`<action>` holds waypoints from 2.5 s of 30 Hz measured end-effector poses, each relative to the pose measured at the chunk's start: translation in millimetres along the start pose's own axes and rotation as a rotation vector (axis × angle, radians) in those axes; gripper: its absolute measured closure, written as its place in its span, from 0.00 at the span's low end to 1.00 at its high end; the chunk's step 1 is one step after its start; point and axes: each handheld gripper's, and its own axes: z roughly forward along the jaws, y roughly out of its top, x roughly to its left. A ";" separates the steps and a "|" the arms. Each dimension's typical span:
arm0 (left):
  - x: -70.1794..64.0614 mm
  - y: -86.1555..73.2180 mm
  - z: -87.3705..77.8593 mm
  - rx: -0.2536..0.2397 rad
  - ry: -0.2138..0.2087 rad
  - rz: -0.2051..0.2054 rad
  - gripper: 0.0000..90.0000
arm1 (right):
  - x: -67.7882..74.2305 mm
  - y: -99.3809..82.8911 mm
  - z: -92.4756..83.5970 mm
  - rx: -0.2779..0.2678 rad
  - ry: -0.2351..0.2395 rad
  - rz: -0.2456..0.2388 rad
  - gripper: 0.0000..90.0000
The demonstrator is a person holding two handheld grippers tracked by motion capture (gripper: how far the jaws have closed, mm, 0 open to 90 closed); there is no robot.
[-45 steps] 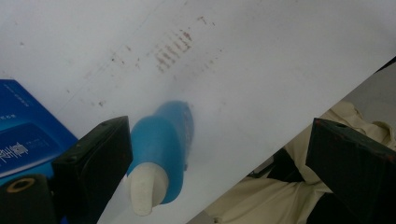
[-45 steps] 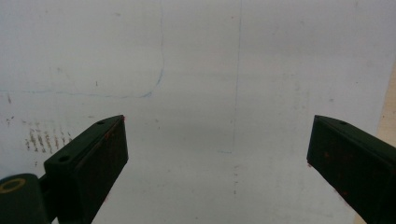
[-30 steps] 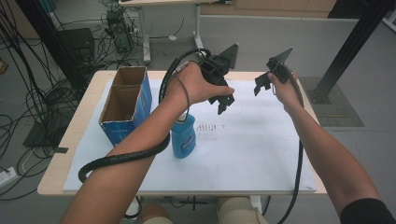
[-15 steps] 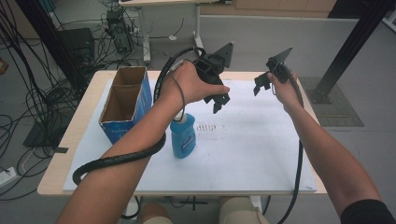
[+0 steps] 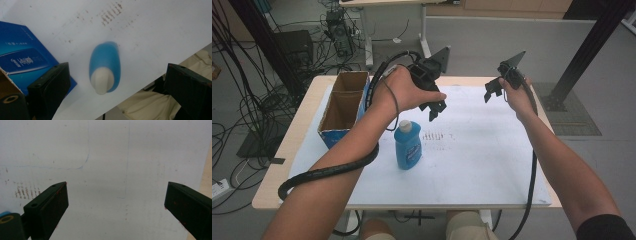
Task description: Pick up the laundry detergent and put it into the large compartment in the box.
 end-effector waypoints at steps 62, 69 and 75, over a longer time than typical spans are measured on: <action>18.8 -10.3 102.3 0.075 -0.042 0.061 0.08 | -9.2 -2.1 2.2 0.000 -0.002 0.006 0.06; 15.3 -10.3 103.4 0.072 -0.024 0.071 0.08 | -12.1 -3.4 0.5 -0.004 0.003 0.009 0.06; 15.8 -13.0 104.9 0.064 -0.025 0.076 0.09 | -13.3 -4.0 -0.4 -0.006 0.004 0.010 0.06</action>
